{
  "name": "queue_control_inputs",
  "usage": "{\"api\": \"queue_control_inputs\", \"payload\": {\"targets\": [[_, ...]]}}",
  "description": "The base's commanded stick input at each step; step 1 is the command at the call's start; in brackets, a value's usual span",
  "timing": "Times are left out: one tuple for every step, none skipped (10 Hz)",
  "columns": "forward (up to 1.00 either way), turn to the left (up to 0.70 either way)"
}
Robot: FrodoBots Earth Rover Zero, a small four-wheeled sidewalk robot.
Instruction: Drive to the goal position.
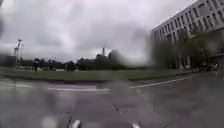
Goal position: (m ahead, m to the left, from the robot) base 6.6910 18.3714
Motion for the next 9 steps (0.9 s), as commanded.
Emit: {"api": "queue_control_inputs", "payload": {"targets": [[0.70,0.35],[0.70,0.35],[0.70,0.35],[0.70,0.35],[0.70,0.35],[0.70,0.35],[0.70,0.35],[0.70,0.35],[0.70,0.35]]}}
